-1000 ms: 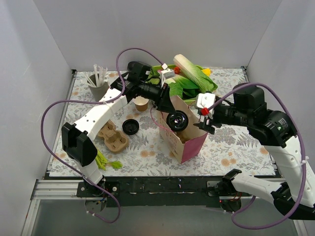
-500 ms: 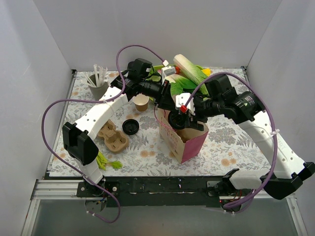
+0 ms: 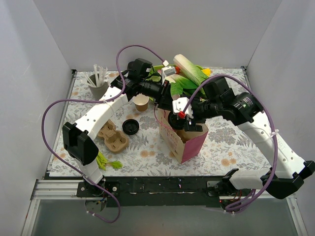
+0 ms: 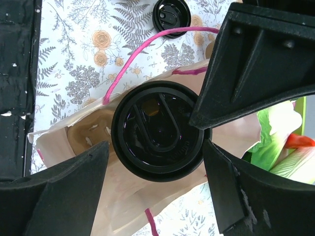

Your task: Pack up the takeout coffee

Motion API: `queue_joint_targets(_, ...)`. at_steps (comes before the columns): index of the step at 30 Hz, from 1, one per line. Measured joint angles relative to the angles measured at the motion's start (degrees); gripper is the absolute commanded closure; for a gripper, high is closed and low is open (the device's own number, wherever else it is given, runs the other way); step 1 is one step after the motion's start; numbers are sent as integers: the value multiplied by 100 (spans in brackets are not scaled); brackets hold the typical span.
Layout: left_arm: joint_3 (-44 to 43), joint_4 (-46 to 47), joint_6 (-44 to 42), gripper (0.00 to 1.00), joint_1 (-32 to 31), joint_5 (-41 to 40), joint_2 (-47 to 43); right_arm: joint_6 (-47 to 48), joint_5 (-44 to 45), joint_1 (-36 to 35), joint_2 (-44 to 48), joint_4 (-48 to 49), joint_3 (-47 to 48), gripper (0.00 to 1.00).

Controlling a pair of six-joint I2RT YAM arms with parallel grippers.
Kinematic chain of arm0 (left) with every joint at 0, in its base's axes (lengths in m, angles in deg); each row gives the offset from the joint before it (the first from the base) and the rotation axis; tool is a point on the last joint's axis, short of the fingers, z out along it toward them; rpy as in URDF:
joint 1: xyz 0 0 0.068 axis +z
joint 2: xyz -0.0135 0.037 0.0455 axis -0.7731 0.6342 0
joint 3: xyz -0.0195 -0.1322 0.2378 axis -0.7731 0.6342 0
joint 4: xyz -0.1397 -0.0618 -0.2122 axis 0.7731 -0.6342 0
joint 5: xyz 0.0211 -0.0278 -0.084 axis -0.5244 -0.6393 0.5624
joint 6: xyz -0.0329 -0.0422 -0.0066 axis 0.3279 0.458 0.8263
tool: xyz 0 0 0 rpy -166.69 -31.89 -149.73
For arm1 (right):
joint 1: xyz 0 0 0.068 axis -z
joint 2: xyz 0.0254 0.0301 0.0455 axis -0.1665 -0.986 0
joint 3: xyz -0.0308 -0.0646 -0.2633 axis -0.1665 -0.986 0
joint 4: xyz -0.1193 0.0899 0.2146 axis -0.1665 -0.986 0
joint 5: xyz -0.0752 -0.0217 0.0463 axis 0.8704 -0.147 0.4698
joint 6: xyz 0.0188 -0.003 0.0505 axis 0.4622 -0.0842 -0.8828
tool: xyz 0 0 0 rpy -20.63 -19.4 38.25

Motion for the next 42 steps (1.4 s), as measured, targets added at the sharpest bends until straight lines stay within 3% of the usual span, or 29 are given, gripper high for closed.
queue_joint_targets(13,-76,37,107,100,0,59,0,44,435,-282,-13,238,-164,9)
queue_joint_targets(22,-98,39,129,100,11,83,101,66,708,-367,-52,363,-247,23)
queue_joint_targets(27,-109,39,151,100,26,74,144,2,758,-369,-114,396,-247,39)
queue_joint_targets(29,-125,42,179,63,28,72,181,-26,800,-369,-146,382,-236,45)
queue_joint_targets(32,-195,39,240,35,33,-11,238,-85,885,-365,-170,387,-223,49)
queue_joint_targets(35,-393,22,304,23,94,-59,264,-195,944,-367,-168,372,-212,52)
queue_joint_targets(42,-1172,90,190,18,527,-212,140,-796,898,-400,-26,105,-46,59)
